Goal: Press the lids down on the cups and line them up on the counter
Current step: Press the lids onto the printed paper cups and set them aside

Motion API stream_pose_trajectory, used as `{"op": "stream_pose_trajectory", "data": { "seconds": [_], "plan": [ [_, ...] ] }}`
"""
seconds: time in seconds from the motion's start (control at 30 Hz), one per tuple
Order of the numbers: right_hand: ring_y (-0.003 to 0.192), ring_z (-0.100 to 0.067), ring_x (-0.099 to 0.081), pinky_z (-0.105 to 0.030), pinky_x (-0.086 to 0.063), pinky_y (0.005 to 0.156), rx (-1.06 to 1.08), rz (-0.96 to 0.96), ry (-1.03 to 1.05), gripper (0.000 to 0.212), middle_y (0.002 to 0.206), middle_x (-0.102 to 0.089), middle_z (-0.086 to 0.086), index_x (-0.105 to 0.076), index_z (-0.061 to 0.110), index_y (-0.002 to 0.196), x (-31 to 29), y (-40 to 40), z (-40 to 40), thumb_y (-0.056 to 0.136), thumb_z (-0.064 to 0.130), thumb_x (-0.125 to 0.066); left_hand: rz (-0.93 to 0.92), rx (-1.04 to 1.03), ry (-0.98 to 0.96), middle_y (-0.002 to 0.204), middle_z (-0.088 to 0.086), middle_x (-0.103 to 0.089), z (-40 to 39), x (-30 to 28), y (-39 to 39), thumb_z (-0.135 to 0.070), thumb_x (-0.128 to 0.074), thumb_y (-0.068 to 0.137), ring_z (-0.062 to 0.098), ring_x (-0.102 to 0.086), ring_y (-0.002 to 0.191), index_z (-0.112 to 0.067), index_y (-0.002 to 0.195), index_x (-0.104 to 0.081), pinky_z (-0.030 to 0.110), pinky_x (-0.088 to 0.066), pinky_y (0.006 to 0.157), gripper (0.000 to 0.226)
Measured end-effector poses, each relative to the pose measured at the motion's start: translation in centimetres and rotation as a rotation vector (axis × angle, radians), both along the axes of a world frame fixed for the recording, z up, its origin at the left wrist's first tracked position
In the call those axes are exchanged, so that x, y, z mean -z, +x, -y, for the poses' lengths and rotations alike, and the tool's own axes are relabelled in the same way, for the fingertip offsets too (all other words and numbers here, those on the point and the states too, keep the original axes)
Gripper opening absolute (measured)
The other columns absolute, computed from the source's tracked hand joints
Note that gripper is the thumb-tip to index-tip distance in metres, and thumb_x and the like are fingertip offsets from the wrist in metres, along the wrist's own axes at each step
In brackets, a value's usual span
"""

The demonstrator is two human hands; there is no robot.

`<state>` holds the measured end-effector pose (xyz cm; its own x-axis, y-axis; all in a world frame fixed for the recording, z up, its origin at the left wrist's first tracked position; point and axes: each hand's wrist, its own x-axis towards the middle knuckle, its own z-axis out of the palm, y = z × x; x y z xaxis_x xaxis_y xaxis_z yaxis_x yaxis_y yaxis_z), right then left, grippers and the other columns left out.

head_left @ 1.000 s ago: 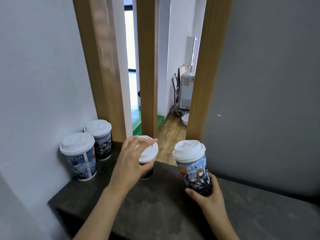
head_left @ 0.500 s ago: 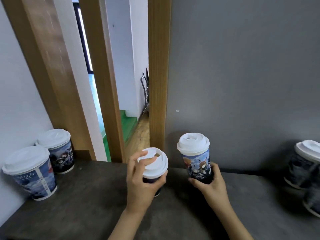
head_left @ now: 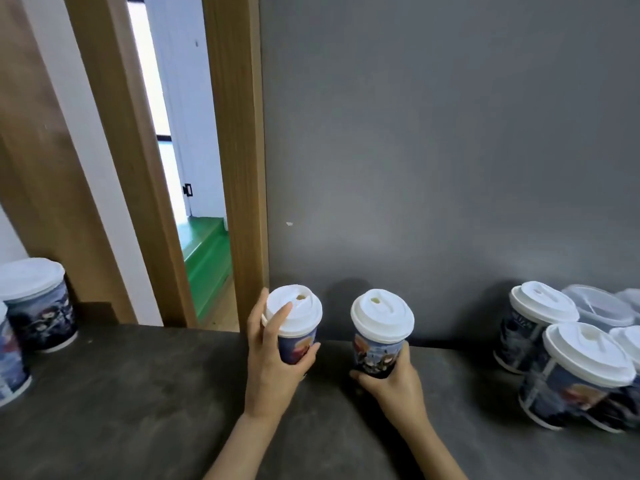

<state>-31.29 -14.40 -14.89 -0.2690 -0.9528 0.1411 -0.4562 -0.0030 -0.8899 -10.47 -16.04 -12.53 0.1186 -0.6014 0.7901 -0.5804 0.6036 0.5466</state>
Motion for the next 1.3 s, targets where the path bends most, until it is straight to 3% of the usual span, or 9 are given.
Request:
{"op": "stream_pose_trajectory", "data": {
  "seconds": [0.13, 0.23, 0.33, 0.5, 0.57, 0.7, 0.83, 1.0, 1.3],
  "plan": [
    [0.086, 0.018, -0.060, -0.005, -0.044, 0.063, -0.034, 0.009, -0.046, 0.065, 0.090, -0.066, 0.032, -0.046, 0.042, 0.097, 0.1, -0.2, 0.3, 0.050, 0.036, -0.091, -0.023, -0.094, 0.098, 0.161, 0.004, -0.017, -2.1, 1.3, 0.2, -0.028, -0.091, 0.061, 0.016, -0.019, 0.148, -0.034, 0.151, -0.018, 0.016, -0.020, 0.115, 0.116],
    [0.090, 0.009, -0.063, -0.012, -0.048, 0.067, -0.056, 0.050, -0.083, 0.063, 0.096, -0.068, 0.022, -0.050, 0.037, 0.098, 0.0, -0.4, 0.1, 0.051, 0.031, -0.093, -0.056, -0.178, 0.016, 0.147, 0.006, -0.037, -3.8, 1.7, 0.2, -0.033, -0.071, 0.077, 0.017, -0.038, 0.136, -0.019, 0.142, -0.034, 0.021, -0.035, 0.110, 0.076],
    [0.087, 0.002, -0.064, -0.016, -0.050, 0.069, -0.067, 0.136, -0.143, 0.066, 0.100, -0.066, 0.009, -0.050, 0.032, 0.099, -0.2, -0.5, -0.2, 0.053, 0.018, -0.095, -0.070, -0.248, 0.010, 0.122, 0.002, -0.048, -4.7, 1.5, -0.1, -0.029, -0.054, 0.085, 0.015, -0.052, 0.108, -0.013, 0.121, -0.046, 0.025, -0.049, 0.088, 0.039],
    [0.091, 0.001, -0.066, -0.010, -0.050, 0.074, -0.071, 0.228, -0.321, 0.079, 0.101, -0.066, 0.024, -0.047, 0.046, 0.105, 0.0, -1.1, -0.9, 0.055, 0.008, -0.095, -0.052, -0.148, 0.009, 0.106, -0.007, -0.047, -5.4, 1.1, -0.4, -0.026, -0.050, 0.089, 0.008, -0.053, 0.090, -0.022, 0.111, -0.045, 0.012, -0.044, 0.078, 0.022],
    [0.098, -0.004, -0.065, -0.014, -0.051, 0.081, -0.111, 0.183, -0.418, 0.080, 0.109, -0.066, 0.019, -0.050, 0.045, 0.112, 0.0, -0.9, -1.2, 0.056, 0.006, -0.092, -0.047, -0.044, -0.004, 0.107, -0.012, -0.046, -5.8, 1.2, -0.4, -0.028, -0.052, 0.088, 0.005, -0.054, 0.092, -0.027, 0.116, -0.043, 0.014, -0.045, 0.078, 0.029],
    [0.118, -0.026, -0.057, -0.045, -0.048, 0.100, -0.174, -0.084, -0.612, 0.086, 0.132, -0.052, 0.001, -0.051, 0.027, 0.125, 0.4, -0.1, -1.3, 0.059, -0.022, -0.075, 0.059, 0.120, -0.074, 0.131, 0.003, -0.042, -6.7, 1.4, -0.5, -0.044, -0.053, 0.091, 0.018, -0.053, 0.114, -0.012, 0.133, -0.036, 0.026, -0.048, 0.091, 0.056],
    [0.118, -0.020, -0.056, -0.039, -0.049, 0.099, -0.146, -0.114, -0.620, 0.083, 0.132, -0.044, 0.010, -0.053, 0.026, 0.127, 0.0, -0.2, -1.4, 0.060, -0.022, -0.069, 0.239, 0.130, -0.133, 0.145, 0.008, -0.037, -7.0, 1.0, -0.8, -0.041, -0.060, 0.086, 0.025, -0.044, 0.133, -0.013, 0.141, -0.033, 0.027, -0.040, 0.105, 0.067],
    [0.121, 0.000, -0.051, -0.011, -0.040, 0.099, -0.230, -0.034, -0.600, 0.086, 0.129, -0.048, 0.004, -0.055, 0.025, 0.129, -0.3, -0.4, -1.6, 0.058, -0.021, -0.074, 0.395, -0.030, -0.149, 0.142, 0.012, -0.042, -7.0, 0.9, -1.1, -0.040, -0.055, 0.096, 0.024, -0.051, 0.125, -0.016, 0.139, -0.044, 0.027, -0.048, 0.096, 0.050],
    [0.098, -0.015, -0.069, -0.026, -0.057, 0.079, -0.483, 0.196, -0.334, 0.077, 0.111, -0.067, 0.009, -0.051, 0.036, 0.119, -0.8, -0.3, -2.4, 0.057, 0.007, -0.085, 0.328, -0.017, -0.235, 0.161, -0.002, -0.019, -7.0, 1.4, -2.1, -0.027, -0.041, 0.104, 0.023, -0.028, 0.146, -0.014, 0.146, -0.024, 0.034, -0.028, 0.117, 0.047]
  ]
}}
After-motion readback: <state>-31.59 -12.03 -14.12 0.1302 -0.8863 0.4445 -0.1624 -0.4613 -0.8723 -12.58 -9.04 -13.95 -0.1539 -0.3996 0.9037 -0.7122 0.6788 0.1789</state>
